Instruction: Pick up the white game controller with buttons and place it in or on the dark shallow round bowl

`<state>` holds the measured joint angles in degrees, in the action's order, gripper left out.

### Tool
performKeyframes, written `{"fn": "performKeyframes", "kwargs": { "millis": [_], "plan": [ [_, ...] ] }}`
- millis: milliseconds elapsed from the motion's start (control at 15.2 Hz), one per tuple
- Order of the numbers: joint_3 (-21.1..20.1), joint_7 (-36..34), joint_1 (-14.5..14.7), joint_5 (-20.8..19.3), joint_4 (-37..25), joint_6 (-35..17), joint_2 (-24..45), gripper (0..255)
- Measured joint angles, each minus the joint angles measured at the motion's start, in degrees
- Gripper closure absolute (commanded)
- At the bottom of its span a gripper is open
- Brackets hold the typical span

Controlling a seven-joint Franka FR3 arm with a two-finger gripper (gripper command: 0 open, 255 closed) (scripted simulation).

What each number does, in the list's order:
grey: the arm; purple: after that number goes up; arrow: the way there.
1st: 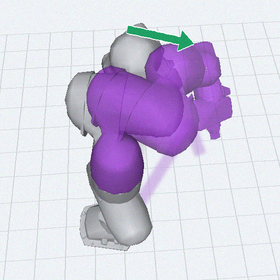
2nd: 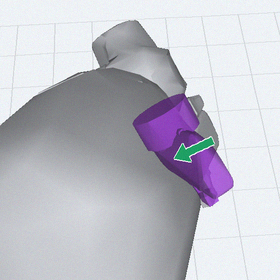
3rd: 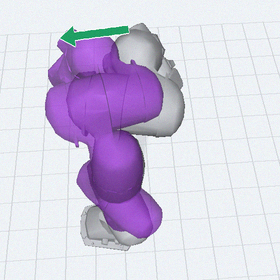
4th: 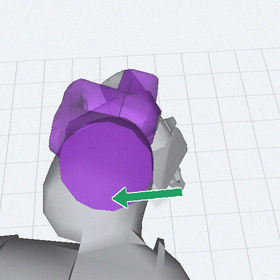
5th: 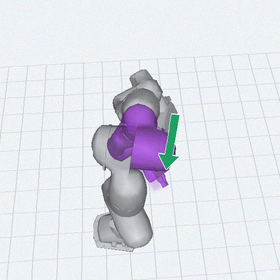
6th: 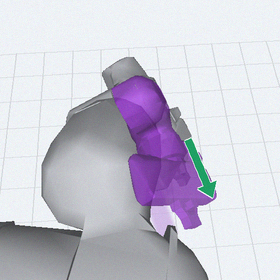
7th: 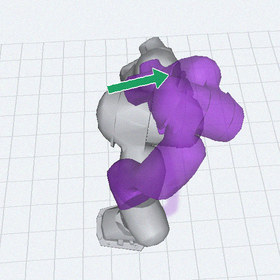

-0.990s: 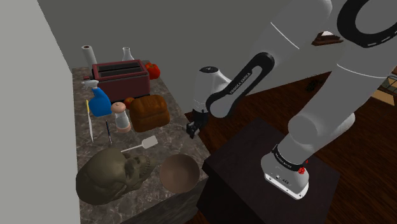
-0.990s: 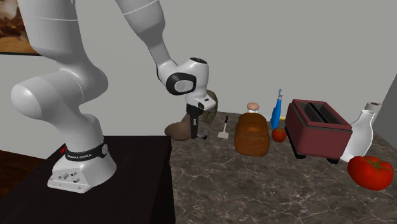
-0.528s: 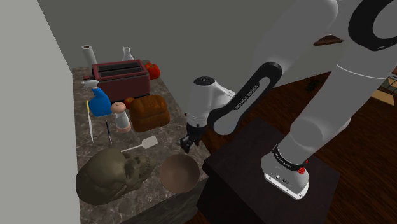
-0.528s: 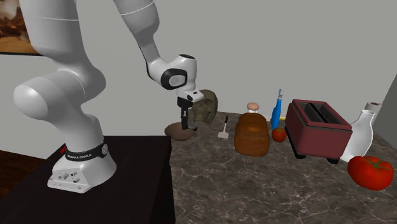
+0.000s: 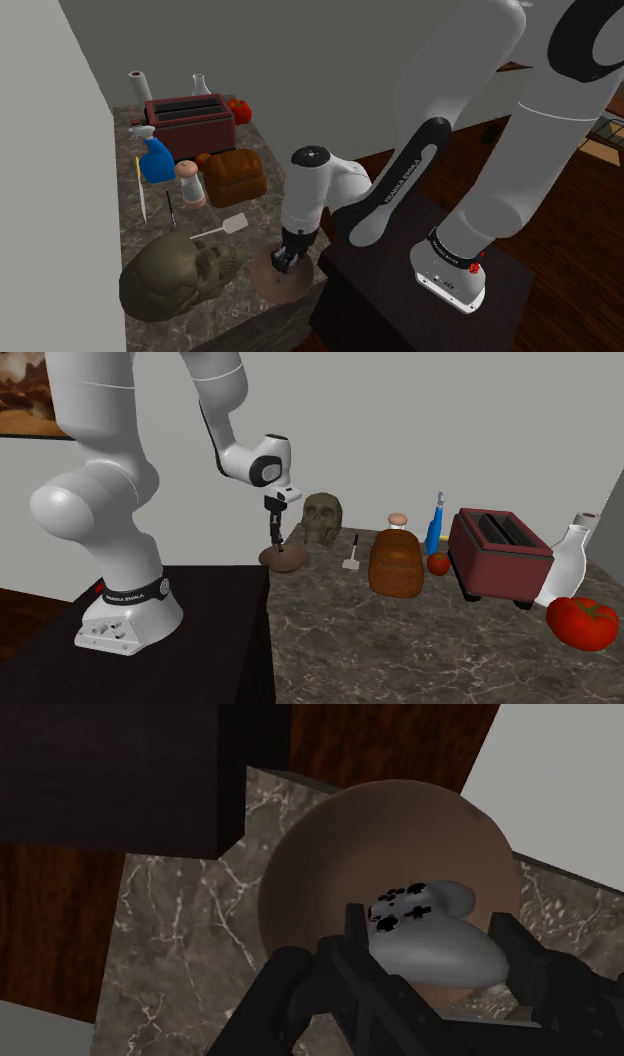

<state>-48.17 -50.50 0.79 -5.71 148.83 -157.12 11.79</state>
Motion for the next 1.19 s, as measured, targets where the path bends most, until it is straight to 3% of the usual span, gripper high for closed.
{"fn": "performKeyframes", "kwargs": {
  "millis": [330, 396, 462, 528, 660, 792, 924, 1188],
  "plan": [
    [6.14, -6.05, 5.67, -7.22, -0.75, -3.16, 4.58, 255],
    [6.15, -6.06, 5.67, -7.26, -0.74, -3.17, 4.60, 0],
    [6.14, -6.06, 5.67, -7.24, -0.75, -3.17, 4.59, 0],
    [8.74, -8.07, 9.37, -9.81, -1.88, -1.83, 4.62, 0],
    [15.88, -15.38, 21.73, -22.34, -6.15, 3.55, 6.22, 0],
    [19.67, -21.76, 33.11, -34.93, -10.88, 11.55, 8.92, 0],
    [20.97, -24.04, 37.35, -40.81, -12.65, 15.35, 10.36, 0],
    [23.10, -26.57, 39.28, -45.53, -13.92, 15.45, 13.27, 0]
  ]
}}
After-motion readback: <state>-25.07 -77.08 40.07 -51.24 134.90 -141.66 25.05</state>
